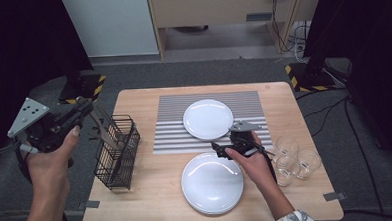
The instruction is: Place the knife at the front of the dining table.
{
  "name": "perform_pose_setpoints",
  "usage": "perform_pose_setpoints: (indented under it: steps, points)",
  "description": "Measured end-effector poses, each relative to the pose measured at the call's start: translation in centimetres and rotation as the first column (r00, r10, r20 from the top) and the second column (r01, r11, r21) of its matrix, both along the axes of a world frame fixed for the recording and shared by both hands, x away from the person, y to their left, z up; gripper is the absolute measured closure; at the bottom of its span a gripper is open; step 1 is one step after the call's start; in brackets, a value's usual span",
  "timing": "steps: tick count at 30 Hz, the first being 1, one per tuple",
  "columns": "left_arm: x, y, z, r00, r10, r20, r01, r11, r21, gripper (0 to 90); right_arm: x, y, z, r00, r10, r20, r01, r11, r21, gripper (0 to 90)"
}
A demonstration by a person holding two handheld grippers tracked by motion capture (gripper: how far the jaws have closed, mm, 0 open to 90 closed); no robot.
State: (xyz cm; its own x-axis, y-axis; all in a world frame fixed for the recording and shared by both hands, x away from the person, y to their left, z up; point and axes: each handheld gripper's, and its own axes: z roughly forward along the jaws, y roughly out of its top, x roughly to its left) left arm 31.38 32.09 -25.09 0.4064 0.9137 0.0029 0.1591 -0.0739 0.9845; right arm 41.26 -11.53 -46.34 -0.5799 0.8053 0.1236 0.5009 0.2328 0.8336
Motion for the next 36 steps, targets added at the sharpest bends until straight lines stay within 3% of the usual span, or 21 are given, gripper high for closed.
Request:
perform_pose_setpoints:
  steps: [14, 23, 29, 36]
  points:
    - [1.3, -2.7, -0.7, 0.9986, -0.051, -0.011, 0.051, 0.9987, -0.007, 83.0, 0.1, -0.1, -0.1, 1.0, 0.002, -0.003, -0.002, 1.0, 0.0, 7.3]
    - [2.9, -4.8, -1.6, 0.9961, -0.086, -0.022, 0.086, 0.9963, -0.007, 83.0, 0.0, 0.0, 0.2, 0.9999, 0.015, 0.008, -0.015, 0.9998, 0.016, 9.2]
    - [3.5, -6.4, -2.1, 0.993, -0.114, -0.03, 0.114, 0.9934, 0.0, 83.0, -0.4, 0.5, 0.9, 0.9981, 0.043, 0.045, -0.043, 0.999, 0.013, 9.4]
    - [4.6, -7.7, -3.2, 0.99, -0.135, -0.04, 0.135, 0.9908, -0.006, 83.0, -1.1, 1.3, 2.3, 0.9889, 0.073, 0.129, -0.077, 0.9967, 0.026, 12.6]
